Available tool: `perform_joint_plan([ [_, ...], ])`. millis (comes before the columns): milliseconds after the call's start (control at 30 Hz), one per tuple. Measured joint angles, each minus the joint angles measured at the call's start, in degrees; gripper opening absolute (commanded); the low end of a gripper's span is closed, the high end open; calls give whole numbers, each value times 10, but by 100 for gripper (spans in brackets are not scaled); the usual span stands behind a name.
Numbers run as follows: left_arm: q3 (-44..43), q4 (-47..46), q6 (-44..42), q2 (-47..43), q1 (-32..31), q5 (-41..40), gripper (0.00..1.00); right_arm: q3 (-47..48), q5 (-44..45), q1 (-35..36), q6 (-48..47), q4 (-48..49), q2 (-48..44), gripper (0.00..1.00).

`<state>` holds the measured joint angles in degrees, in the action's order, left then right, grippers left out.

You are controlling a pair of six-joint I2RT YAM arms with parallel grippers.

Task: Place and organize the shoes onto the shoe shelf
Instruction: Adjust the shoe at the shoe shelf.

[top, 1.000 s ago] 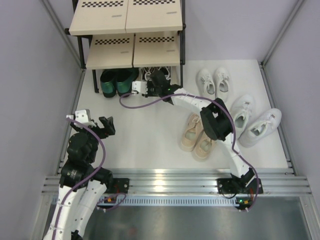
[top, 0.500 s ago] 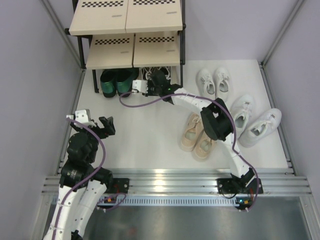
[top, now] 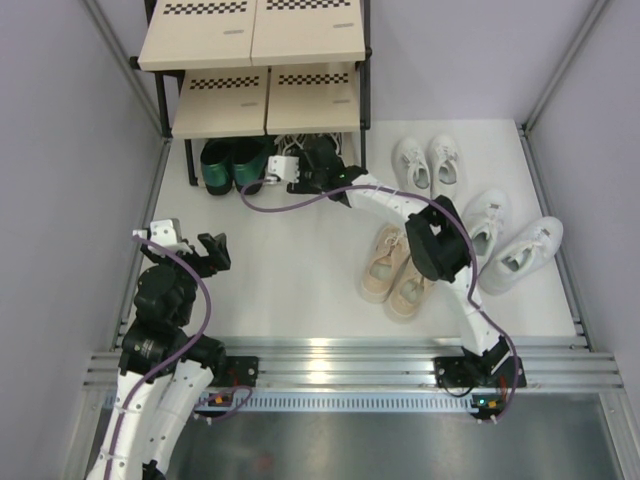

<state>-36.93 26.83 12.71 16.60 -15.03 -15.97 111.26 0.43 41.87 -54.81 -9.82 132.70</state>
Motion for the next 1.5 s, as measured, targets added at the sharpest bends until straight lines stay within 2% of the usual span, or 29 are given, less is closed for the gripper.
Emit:
perform_joint_plan([
  [333,0,0,0,-5,0,0,90,-37,-12,1,12,-14,-33,74],
  [567,0,1,0,-7,0,0,90,-37,-61,5,64,-55,-102,75],
  [700,0,2,0,-7,0,1,90,-37,-113,0,134,-81,-148,75],
  [833,0,2,0,-7,0,3,90,-65,-188,-20,257,-79,-193,74],
  [933,0,2,0,-7,0,5,90,-89,-212,-47,346,-70,-207,75],
  [1067,0,2,0,-7,0,5,90,-103,-156,-77,466,-52,-197,75],
  [1200,0,2,0,-7,0,5,90,-128,-66,-80,552,-17,-181,79],
  [1500,0,2,0,-6,0,4,90,-140,42,-69,594,59,-116,89],
])
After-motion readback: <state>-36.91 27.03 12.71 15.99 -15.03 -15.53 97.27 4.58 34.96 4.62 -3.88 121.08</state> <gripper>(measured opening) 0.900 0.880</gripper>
